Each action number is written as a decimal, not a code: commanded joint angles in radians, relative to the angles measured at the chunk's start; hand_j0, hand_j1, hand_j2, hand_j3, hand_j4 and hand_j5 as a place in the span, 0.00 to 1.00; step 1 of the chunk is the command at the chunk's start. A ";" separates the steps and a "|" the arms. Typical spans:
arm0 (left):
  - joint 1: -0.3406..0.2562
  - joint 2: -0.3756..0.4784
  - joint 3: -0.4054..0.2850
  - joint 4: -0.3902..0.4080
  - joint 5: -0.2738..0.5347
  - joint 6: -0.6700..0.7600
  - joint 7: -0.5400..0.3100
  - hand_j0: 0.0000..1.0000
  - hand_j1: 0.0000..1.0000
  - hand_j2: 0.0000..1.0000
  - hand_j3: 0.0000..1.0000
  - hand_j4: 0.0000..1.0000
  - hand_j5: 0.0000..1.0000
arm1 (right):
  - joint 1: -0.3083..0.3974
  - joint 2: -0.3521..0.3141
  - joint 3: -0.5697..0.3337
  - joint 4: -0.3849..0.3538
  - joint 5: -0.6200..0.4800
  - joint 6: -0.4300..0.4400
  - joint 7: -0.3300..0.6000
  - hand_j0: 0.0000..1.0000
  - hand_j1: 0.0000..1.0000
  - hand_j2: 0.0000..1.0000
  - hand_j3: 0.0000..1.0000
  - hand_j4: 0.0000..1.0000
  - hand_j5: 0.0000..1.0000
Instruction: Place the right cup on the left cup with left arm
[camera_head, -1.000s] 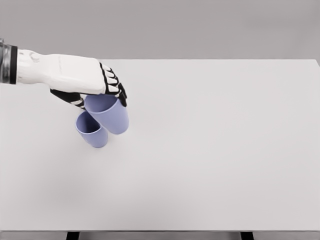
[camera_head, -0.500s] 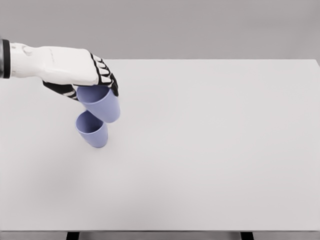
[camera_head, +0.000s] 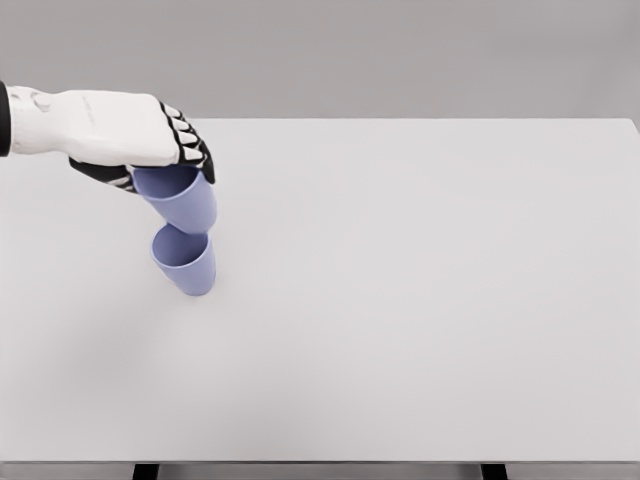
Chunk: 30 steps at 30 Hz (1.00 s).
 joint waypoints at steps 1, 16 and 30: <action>0.000 0.007 0.002 0.000 -0.018 0.014 0.000 0.68 0.68 0.68 0.68 0.68 0.68 | 0.002 0.000 0.000 0.000 0.000 0.000 0.000 1.00 1.00 1.00 1.00 1.00 1.00; 0.002 0.073 0.008 -0.006 0.009 0.002 0.000 0.68 0.68 0.68 0.68 0.68 0.68 | 0.002 0.000 0.000 0.000 0.000 0.000 0.000 1.00 1.00 1.00 1.00 1.00 1.00; 0.002 0.091 -0.003 -0.009 0.040 -0.084 0.000 0.68 0.68 0.68 0.68 0.68 0.68 | 0.002 0.000 0.000 0.000 0.000 0.000 0.000 1.00 1.00 1.00 1.00 1.00 1.00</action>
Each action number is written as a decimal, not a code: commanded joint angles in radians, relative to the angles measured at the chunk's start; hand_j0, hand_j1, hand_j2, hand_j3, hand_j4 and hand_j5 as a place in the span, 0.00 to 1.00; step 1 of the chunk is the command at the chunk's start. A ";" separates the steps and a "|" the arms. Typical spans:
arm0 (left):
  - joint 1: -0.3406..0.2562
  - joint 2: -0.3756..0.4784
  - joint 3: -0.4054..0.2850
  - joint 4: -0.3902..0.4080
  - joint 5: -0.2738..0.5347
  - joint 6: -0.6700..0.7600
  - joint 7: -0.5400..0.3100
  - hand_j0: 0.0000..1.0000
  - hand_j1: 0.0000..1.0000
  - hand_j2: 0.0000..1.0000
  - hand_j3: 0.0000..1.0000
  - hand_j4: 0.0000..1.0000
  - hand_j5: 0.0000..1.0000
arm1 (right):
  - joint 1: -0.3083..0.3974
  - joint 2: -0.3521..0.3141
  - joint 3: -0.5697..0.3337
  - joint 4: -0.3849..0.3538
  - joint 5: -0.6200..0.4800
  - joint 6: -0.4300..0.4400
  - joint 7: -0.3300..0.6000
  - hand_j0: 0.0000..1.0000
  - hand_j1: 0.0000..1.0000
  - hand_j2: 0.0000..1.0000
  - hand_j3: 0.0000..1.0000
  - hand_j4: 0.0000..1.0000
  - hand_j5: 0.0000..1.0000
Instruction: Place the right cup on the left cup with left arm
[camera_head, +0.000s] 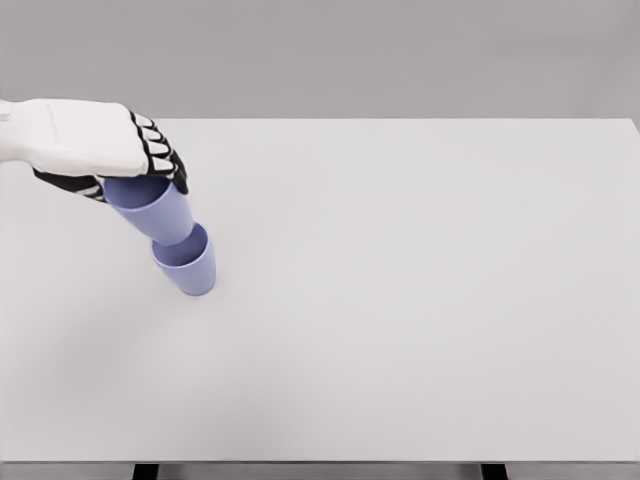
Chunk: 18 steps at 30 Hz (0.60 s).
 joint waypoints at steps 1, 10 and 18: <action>0.000 0.007 -0.001 0.000 0.007 -0.008 0.000 0.68 0.68 0.68 0.68 0.68 0.68 | 0.000 0.000 0.000 0.000 0.000 0.000 0.000 1.00 1.00 1.00 1.00 1.00 1.00; 0.009 -0.002 -0.001 0.000 0.006 -0.009 0.000 0.68 0.68 0.68 0.68 0.68 0.68 | 0.000 0.000 0.000 0.000 0.000 0.000 0.000 1.00 1.00 1.00 1.00 1.00 1.00; 0.009 -0.002 -0.001 -0.002 0.006 -0.031 0.000 0.68 0.68 0.68 0.68 0.68 0.68 | 0.000 0.000 0.000 0.000 0.000 0.000 0.000 1.00 1.00 1.00 1.00 1.00 1.00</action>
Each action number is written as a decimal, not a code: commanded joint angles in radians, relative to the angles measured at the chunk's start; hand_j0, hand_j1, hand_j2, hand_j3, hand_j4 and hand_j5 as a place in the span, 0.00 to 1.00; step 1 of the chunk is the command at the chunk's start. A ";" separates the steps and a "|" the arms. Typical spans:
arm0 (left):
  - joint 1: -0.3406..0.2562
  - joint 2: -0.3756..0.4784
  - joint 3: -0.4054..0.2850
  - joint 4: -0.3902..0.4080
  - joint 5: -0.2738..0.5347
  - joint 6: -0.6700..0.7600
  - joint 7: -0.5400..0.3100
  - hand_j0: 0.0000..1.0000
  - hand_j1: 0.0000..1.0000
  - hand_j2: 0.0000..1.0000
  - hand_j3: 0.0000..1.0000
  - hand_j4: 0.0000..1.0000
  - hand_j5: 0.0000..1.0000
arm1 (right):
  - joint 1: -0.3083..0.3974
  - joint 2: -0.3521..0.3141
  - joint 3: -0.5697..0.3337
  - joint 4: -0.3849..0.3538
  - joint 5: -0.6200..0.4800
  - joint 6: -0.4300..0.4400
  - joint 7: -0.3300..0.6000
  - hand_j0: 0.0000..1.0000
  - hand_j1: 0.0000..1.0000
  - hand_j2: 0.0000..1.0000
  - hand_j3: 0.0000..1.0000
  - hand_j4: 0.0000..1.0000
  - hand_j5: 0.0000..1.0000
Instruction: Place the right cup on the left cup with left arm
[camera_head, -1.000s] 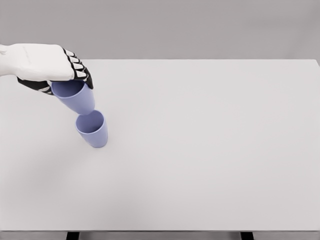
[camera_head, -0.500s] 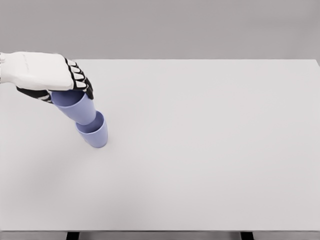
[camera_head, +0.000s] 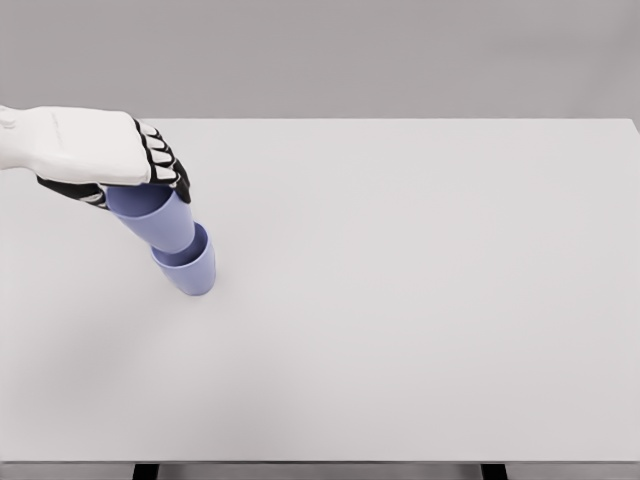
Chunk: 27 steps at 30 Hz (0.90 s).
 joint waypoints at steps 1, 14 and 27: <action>0.000 0.000 0.001 0.000 0.004 -0.007 0.000 0.68 0.68 0.68 0.68 0.68 0.68 | 0.000 0.000 0.000 0.000 0.000 0.000 0.000 1.00 1.00 1.00 1.00 1.00 1.00; 0.017 -0.015 0.000 0.003 -0.002 0.003 0.000 0.67 0.67 0.67 0.67 0.67 0.67 | 0.000 0.000 0.000 0.000 0.000 0.000 0.000 1.00 1.00 1.00 1.00 1.00 1.00; 0.025 -0.029 0.000 0.007 -0.013 0.007 0.000 0.67 0.67 0.67 0.67 0.67 0.67 | 0.000 0.000 0.000 0.000 0.000 0.000 0.000 1.00 1.00 1.00 1.00 1.00 1.00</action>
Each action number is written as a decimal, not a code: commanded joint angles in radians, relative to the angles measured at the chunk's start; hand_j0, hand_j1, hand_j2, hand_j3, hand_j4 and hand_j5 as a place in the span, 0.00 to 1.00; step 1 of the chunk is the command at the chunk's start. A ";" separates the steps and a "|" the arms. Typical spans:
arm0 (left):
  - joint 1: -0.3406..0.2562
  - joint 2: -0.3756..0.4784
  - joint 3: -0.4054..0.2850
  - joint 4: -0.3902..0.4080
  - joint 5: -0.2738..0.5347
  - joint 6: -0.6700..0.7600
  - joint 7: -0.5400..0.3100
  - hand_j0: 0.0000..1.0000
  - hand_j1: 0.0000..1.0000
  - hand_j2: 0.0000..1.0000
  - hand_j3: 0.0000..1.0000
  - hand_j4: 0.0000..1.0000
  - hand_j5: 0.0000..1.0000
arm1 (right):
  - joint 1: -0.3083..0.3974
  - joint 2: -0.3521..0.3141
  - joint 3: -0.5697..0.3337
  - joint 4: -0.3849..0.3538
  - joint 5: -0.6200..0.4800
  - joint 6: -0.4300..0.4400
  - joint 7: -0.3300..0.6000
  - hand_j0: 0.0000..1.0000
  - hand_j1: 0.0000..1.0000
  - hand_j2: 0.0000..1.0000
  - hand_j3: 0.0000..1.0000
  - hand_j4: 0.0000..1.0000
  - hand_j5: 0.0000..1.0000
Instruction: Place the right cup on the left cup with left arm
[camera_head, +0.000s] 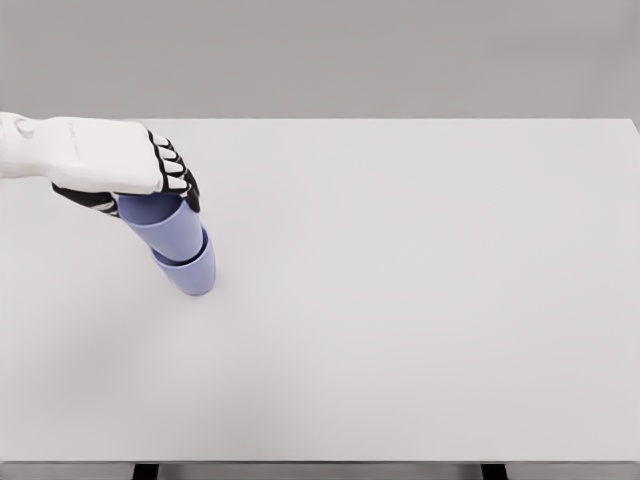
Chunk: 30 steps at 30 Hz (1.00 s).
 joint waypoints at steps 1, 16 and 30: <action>0.000 0.000 0.001 0.001 0.002 0.003 0.000 0.67 0.67 0.67 0.67 0.67 0.67 | -0.002 0.000 -0.002 0.000 0.000 0.000 0.000 1.00 1.00 1.00 1.00 1.00 1.00; 0.017 -0.002 0.003 0.011 -0.009 0.006 0.000 0.67 0.67 0.67 0.67 0.67 0.67 | 0.000 0.000 -0.002 0.000 0.000 0.000 0.000 1.00 1.00 1.00 1.00 1.00 1.00; 0.018 -0.022 0.004 0.013 -0.024 0.006 0.000 0.68 0.68 0.68 0.68 0.68 0.68 | 0.000 0.000 0.000 0.000 0.000 0.000 0.000 1.00 1.00 1.00 1.00 1.00 1.00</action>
